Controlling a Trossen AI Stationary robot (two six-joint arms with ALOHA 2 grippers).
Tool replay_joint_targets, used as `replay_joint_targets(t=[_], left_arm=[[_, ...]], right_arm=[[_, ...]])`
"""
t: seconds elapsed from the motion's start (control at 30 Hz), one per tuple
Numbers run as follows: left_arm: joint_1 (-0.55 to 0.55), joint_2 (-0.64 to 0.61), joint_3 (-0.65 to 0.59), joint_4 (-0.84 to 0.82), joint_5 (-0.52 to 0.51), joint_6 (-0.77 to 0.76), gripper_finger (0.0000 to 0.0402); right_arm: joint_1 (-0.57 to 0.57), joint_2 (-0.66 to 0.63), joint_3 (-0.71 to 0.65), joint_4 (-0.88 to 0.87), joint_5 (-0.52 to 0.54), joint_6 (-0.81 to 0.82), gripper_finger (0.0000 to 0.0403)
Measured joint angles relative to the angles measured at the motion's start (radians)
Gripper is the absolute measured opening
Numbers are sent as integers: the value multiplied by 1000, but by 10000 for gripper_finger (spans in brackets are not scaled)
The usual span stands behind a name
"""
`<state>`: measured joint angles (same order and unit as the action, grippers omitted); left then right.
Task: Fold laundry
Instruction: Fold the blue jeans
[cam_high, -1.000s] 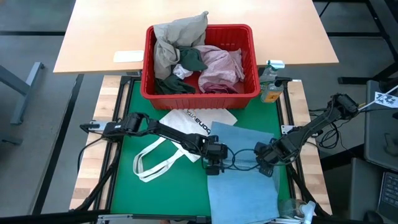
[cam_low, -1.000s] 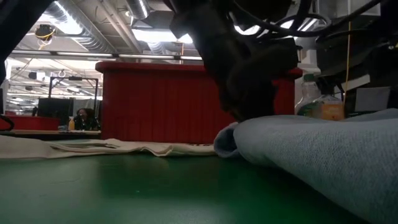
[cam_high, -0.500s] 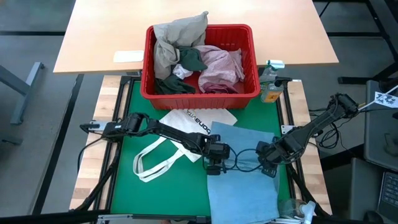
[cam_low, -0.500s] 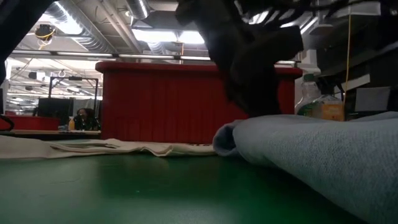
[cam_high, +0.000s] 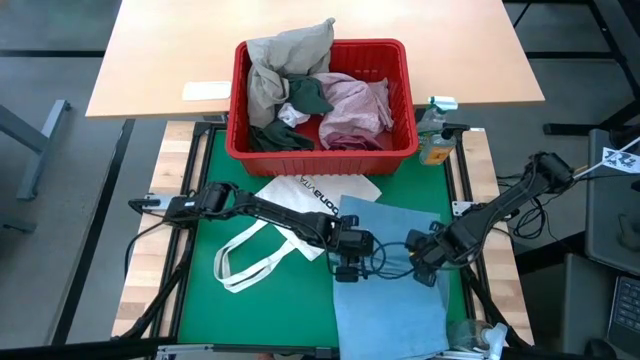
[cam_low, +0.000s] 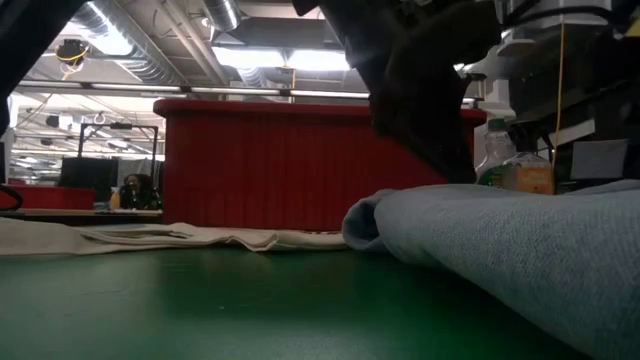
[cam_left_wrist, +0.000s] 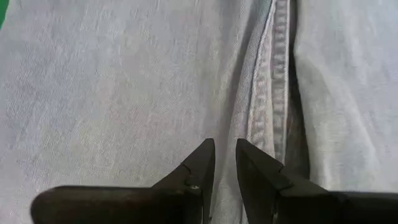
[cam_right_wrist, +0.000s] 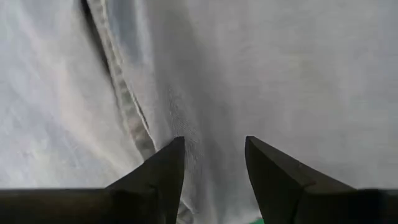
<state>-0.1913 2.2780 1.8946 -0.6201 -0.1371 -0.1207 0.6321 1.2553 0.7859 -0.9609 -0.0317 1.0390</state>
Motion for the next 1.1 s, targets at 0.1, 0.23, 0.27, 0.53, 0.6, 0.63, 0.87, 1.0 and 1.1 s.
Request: replay_joint_targets(t=[0.1, 0.23, 0.27, 0.53, 0.6, 0.63, 0.87, 1.0, 1.1], left_arm=[[1, 0, 0, -2, -3, 0, 62], [5, 0, 0, -4, -11, 0, 62], [8, 0, 0, -10, -11, 0, 62], [55, 0, 0, -119, -11, 0, 62], [64, 0, 0, -129, -11, 0, 62], [68, 0, 0, -130, -11, 0, 62], [75, 1, -18, -125, -3, -3, 62], [66, 5, -59, -117, -8, -7, 62], [63, 5, -87, -110, -38, -10, 62]], right_arm=[[34, 18, -21, 28, -32, 0, 170], [87, 53, -38, 22, -38, 3, 170], [96, 61, -40, 20, -39, 4, 170], [101, 76, -5, -25, -50, -6, 170], [101, 76, 24, -66, -37, -12, 170], [101, 76, 36, -78, -20, -15, 170], [101, 92, 37, -77, 118, -15, 170], [101, 132, 8, -46, 145, -16, 170], [101, 163, -22, 9, 145, -16, 170]])
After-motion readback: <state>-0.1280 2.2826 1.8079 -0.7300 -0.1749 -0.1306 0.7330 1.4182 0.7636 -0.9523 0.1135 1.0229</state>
